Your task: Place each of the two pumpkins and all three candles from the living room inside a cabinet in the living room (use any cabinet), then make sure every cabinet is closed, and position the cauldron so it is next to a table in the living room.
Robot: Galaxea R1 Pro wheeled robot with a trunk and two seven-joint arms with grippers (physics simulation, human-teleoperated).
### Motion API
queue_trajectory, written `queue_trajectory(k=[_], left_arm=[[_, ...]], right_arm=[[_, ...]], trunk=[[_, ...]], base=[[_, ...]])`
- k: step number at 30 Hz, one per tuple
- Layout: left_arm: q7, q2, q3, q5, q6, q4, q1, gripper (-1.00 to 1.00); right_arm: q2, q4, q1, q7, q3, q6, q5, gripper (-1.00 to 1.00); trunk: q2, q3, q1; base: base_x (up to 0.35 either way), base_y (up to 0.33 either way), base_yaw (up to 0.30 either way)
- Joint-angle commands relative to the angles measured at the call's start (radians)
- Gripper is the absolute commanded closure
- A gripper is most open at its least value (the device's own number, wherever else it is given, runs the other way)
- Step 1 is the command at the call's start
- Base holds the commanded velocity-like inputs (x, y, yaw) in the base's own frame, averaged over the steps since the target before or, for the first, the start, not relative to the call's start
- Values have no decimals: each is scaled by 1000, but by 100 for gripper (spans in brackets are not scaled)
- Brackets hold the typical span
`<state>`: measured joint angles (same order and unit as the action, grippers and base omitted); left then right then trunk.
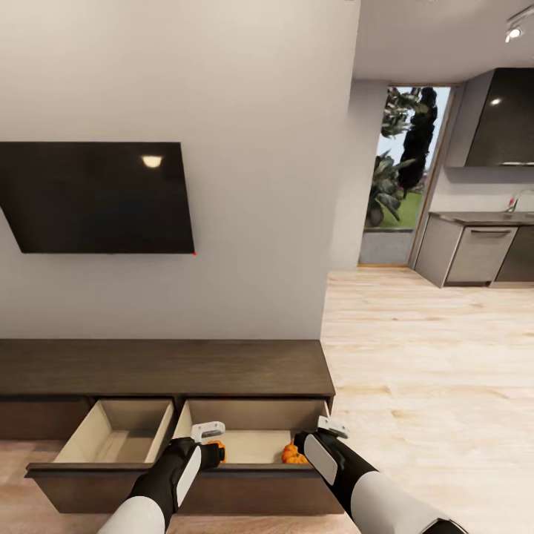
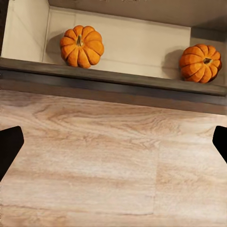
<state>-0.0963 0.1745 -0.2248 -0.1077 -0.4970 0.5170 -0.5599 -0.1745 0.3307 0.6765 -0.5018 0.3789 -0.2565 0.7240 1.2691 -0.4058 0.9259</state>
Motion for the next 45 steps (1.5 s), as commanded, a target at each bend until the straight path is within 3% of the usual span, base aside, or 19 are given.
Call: queue_trajectory(k=[1, 25, 27, 30, 34, 38, 41, 45], left_arm=[[0, 0, 0, 0, 0, 0, 0, -100], [0, 0, 1, 0, -4, 0, 0, -100], [1, 0, 1, 0, -22, 0, 0, -100], [2, 0, 1, 0, -103, 0, -1, -100], [3, 0, 2, -1, -226, 1, -3, -100], [2, 0, 2, -1, -299, 1, -3, -100], [1, 0, 2, -2, -326, 2, -3, -100], [1, 0, 2, -3, -334, 2, -3, -100]], right_arm=[[0, 0, 0, 0, 0, 0, 0, -100], [0, 1, 0, -3, 0, 2, 0, -100], [0, 1, 0, -3, -1, -1, 1, -100], [0, 1, 0, -6, -2, -17, 2, -100], [0, 1, 1, -7, -4, -81, 5, -100], [0, 1, 3, -9, -19, -172, 22, -100], [0, 11, 4, -8, -73, -286, 40, -100], [0, 49, 1, -9, -151, -376, 48, -100]], trunk=[[-7, 3, -4], [-175, 78, -96], [-189, 85, -104], [-210, 94, -115], [-210, 94, -115], [-210, 94, -115], [-210, 94, -115], [-210, 94, -115]], base=[[-1, -1, 0], [0, 0, 0], [0, 0, 0], [0, 0, 0], [0, 0, 0], [0, 0, 0], [0, 0, 0], [0, 0, 0]])
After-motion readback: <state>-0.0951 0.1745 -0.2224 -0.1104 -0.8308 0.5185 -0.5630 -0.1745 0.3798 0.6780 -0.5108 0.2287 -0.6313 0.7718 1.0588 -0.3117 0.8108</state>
